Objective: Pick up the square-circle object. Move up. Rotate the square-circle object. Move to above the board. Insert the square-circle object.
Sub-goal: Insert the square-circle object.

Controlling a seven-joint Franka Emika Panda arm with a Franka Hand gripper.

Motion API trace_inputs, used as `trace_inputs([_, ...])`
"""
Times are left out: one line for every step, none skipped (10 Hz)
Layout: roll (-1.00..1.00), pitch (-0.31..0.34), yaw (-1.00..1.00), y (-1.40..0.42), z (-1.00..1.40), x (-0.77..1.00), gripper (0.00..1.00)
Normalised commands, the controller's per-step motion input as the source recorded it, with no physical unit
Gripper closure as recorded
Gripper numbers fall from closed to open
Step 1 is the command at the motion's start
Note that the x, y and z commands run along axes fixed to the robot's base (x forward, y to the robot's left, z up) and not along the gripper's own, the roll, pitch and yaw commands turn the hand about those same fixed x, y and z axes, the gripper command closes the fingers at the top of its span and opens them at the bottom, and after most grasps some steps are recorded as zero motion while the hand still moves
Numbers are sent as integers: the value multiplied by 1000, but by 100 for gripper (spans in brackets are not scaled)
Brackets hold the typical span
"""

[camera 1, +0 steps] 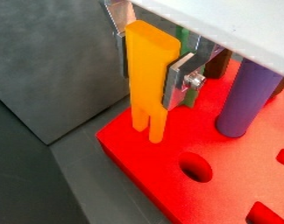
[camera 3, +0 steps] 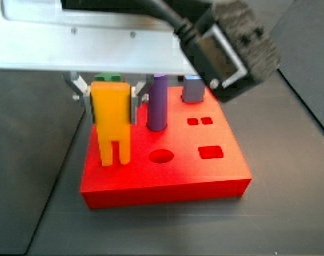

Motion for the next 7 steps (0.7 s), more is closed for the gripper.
trace_inputs([120,-140,0,-163,-894,0,100])
trace_inputs([167,-149,0,-171,-843,0,100])
trace_inputs([241,-176,69,-200,-711,-109,100])
trace_inputs([-116,-146,43,-54,-260,-94,100])
trace_inputs([-107,-101,17,-29,-197,-40,100])
trace_inputs([-94,-184,71,-74,-263,-140,100])
trace_inputs([-21,-140,91,-63,-131,-134,100])
